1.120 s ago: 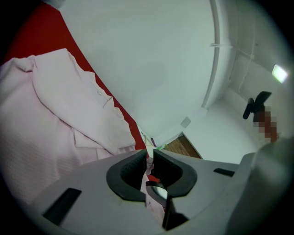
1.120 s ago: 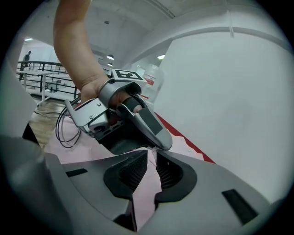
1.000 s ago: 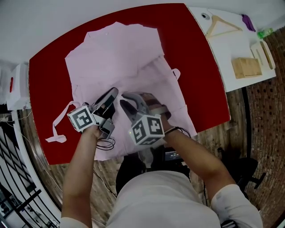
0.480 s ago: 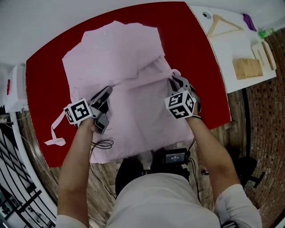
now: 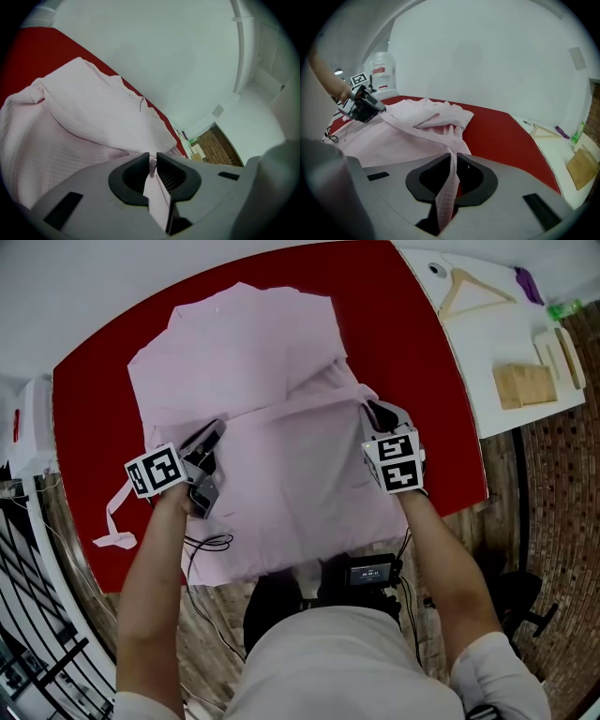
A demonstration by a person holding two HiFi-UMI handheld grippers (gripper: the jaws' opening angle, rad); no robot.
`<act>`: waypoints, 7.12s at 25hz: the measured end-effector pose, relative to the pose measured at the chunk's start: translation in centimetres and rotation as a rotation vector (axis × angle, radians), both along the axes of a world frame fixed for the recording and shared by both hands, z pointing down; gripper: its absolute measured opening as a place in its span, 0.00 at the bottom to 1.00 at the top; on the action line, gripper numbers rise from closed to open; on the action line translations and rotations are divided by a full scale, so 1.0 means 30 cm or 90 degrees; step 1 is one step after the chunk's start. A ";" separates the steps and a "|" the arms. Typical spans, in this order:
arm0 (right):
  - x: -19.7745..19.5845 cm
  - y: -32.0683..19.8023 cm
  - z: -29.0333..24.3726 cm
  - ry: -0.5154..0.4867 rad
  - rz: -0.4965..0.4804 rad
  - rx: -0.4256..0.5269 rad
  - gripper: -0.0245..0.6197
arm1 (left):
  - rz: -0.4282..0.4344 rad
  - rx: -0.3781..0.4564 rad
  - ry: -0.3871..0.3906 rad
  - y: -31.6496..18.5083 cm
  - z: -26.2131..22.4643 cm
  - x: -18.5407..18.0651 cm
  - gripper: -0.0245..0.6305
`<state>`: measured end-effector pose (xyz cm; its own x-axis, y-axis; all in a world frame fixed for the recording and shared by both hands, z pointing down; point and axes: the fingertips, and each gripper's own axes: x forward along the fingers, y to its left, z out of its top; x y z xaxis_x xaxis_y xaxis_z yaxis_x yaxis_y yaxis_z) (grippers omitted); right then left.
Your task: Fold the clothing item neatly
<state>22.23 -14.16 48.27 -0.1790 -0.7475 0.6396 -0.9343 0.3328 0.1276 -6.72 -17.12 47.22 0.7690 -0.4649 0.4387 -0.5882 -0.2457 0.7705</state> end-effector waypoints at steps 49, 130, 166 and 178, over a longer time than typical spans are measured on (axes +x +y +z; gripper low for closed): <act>0.177 -0.034 0.055 0.017 0.090 -0.049 0.10 | -0.005 0.071 -0.131 -0.015 0.017 -0.110 0.07; -1.934 0.536 -0.071 0.120 -0.551 0.022 0.09 | -0.258 0.143 -0.005 0.818 -0.037 -1.140 0.07; -1.164 0.217 -0.710 0.004 -0.246 0.197 0.08 | -0.072 0.188 -0.103 0.528 -0.075 -0.661 0.12; -0.774 0.075 -0.696 0.006 -0.130 0.177 0.08 | -0.063 0.173 -0.113 0.486 -0.070 -0.546 0.12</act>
